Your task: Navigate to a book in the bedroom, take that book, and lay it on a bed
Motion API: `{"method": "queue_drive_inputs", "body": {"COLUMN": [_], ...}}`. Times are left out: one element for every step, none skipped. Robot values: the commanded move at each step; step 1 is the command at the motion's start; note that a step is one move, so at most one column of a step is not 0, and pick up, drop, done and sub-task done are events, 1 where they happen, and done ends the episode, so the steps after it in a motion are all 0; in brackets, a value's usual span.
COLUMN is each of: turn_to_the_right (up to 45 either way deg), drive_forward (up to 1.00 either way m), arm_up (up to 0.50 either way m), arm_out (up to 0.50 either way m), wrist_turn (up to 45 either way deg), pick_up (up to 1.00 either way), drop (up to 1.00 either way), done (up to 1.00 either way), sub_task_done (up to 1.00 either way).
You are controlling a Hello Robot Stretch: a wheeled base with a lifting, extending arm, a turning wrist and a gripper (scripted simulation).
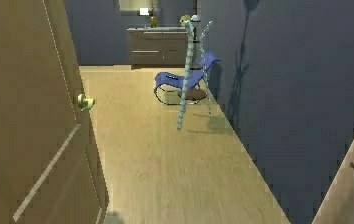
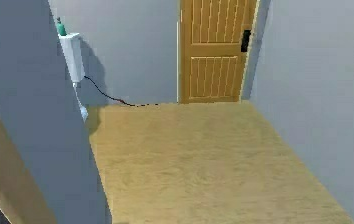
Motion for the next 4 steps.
{"method": "queue_drive_inputs", "body": {"turn_to_the_right": [0.0,12.0,0.0,-15.0], "drive_forward": [1.0,0.0,0.2,0.0], "arm_up": [0.0,0.0,0.0,0.0], "arm_out": [0.0,0.0,0.0,0.0], "wrist_turn": [0.0,0.0,0.0,0.0], "pick_up": [0.0,0.0,0.0,0.0], "drop": [0.0,0.0,0.0,0.0], "done": [0.0,0.0,0.0,0.0], "sub_task_done": [0.0,0.0,0.0,0.0]}}
